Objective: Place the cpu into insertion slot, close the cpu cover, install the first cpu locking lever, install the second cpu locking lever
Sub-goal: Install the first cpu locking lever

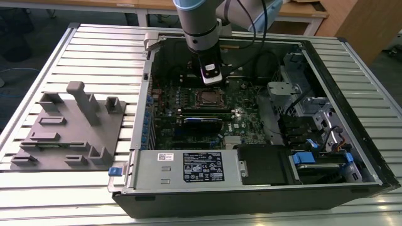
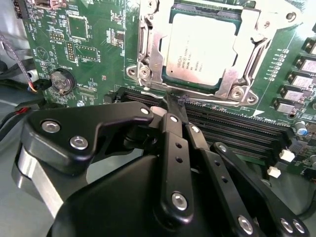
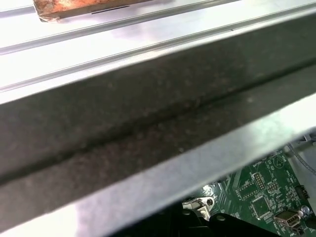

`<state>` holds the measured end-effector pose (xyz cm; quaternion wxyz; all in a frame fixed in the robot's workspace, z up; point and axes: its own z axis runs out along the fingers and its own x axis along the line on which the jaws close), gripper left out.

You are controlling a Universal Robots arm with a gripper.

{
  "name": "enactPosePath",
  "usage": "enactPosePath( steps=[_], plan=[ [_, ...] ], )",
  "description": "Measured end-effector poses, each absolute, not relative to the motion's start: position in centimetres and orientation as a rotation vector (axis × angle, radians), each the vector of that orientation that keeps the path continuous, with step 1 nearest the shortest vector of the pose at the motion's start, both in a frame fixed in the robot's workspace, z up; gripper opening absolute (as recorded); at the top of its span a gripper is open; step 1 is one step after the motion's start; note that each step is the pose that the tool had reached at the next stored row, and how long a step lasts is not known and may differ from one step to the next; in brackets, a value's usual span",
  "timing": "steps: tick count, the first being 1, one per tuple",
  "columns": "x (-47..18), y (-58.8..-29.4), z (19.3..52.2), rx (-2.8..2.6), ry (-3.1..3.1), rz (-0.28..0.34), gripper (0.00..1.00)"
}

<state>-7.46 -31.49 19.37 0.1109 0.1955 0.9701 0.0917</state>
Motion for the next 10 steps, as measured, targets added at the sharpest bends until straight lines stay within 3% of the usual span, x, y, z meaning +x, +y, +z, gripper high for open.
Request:
enactPosePath(
  steps=[10],
  plan=[
    [-7.74, -31.47, 19.33, 0.577, 2.82, 0.274, 0.1]
  ],
)
